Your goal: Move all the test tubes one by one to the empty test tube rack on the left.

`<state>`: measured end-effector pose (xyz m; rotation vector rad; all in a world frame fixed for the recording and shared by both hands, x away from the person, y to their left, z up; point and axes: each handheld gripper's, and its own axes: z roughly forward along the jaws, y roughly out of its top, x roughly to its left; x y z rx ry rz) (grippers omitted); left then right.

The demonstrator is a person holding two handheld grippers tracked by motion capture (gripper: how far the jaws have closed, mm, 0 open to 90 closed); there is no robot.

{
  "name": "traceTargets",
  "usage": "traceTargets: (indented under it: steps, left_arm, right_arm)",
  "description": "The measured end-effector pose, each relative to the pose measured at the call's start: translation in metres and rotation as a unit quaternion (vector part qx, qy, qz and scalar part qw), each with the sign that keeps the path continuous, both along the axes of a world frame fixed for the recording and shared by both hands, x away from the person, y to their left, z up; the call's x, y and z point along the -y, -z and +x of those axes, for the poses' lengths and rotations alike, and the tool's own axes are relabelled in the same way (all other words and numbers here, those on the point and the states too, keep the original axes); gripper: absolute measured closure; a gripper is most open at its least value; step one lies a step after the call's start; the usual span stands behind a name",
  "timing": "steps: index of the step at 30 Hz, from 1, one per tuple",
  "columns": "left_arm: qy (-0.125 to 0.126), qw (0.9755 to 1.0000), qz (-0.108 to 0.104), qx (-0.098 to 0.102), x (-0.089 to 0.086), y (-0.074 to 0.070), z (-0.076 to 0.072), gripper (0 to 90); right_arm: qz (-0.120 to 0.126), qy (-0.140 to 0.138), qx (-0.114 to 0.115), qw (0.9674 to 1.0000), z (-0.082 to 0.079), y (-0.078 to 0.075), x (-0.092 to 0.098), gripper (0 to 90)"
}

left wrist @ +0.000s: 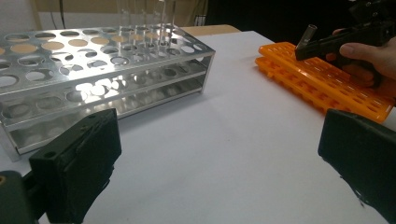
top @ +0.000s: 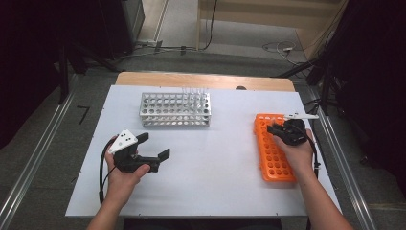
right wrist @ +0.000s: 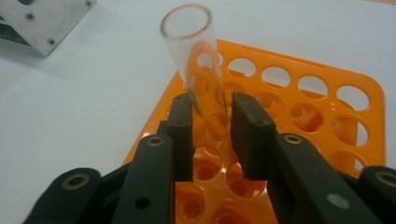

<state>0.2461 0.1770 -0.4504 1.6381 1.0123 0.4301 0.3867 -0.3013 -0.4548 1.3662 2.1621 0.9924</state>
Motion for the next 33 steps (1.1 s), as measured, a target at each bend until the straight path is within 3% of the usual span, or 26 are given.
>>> traceTargets:
  steps: [10, 20, 24, 33]
  left_arm:
    - [0.000, 1.0000, 0.001, -0.002, 0.001, 0.001, 0.001, 0.0]
    - [-0.002, 1.0000, 0.000, 0.002, 0.001, 0.000, 0.000, 0.0]
    - [-0.001, 1.0000, 0.004, 0.005, 0.001, -0.002, 0.000, 0.0]
    - [0.007, 0.9999, 0.006, 0.009, 0.007, -0.006, -0.002, 0.0]
  right_arm:
    - [-0.020, 0.009, 0.013, 0.9997, 0.000, 0.001, -0.003, 74.0]
    - [0.013, 0.011, 0.047, 0.9988, -0.007, -0.006, 0.004, 74.2]
    - [0.030, 0.009, 0.071, 0.9970, -0.014, -0.013, 0.007, 74.2]
    - [0.054, -0.023, 0.097, 0.9936, -0.034, -0.029, 0.003, 74.2]
